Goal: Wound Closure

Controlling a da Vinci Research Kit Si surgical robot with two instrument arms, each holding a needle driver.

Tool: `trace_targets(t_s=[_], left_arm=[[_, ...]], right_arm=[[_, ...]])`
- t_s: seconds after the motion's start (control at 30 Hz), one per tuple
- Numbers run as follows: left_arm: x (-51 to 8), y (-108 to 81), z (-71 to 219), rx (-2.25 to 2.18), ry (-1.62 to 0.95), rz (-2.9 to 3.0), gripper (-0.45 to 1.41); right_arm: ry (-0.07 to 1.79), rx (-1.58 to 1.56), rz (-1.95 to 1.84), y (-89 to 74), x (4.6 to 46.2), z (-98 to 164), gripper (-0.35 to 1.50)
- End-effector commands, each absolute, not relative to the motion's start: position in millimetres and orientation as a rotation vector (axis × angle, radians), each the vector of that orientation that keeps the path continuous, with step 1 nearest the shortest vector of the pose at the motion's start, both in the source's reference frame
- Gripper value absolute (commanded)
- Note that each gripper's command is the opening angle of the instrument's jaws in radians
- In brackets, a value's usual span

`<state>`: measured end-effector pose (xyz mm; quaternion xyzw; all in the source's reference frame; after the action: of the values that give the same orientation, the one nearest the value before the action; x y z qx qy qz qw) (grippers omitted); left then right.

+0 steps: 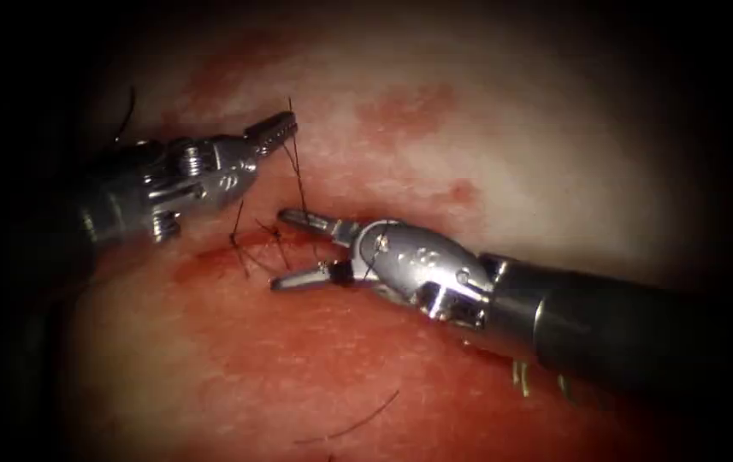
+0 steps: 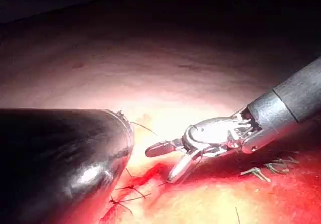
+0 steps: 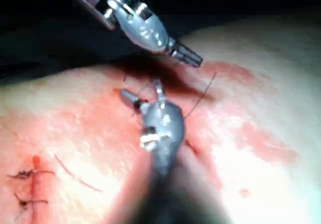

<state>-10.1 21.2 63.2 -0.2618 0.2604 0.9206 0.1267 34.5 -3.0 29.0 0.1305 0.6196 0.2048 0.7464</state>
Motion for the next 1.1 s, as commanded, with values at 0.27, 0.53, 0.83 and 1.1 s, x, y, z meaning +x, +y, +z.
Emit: trace_targets(t_s=[0.27,0.53,0.83,1.1], left_arm=[[-10.9,20.9,64.4,-0.766,0.743,2.684,-0.45],[-10.8,20.3,65.7,-0.769,0.742,2.683,-0.45],[-10.9,16.0,70.6,-0.767,0.687,2.692,-0.45],[-11.4,14.1,69.9,-0.787,0.676,2.695,-0.45]], right_arm=[[1.421,0.373,0.459,-3.2,36.5,29.9,1.1],[1.521,0.37,0.528,-2.6,36.2,29.6,1.08],[1.64,0.294,0.638,0.0,35.1,28.2,1.0],[1.63,0.237,0.711,1.5,33.5,28.7,0.89]])
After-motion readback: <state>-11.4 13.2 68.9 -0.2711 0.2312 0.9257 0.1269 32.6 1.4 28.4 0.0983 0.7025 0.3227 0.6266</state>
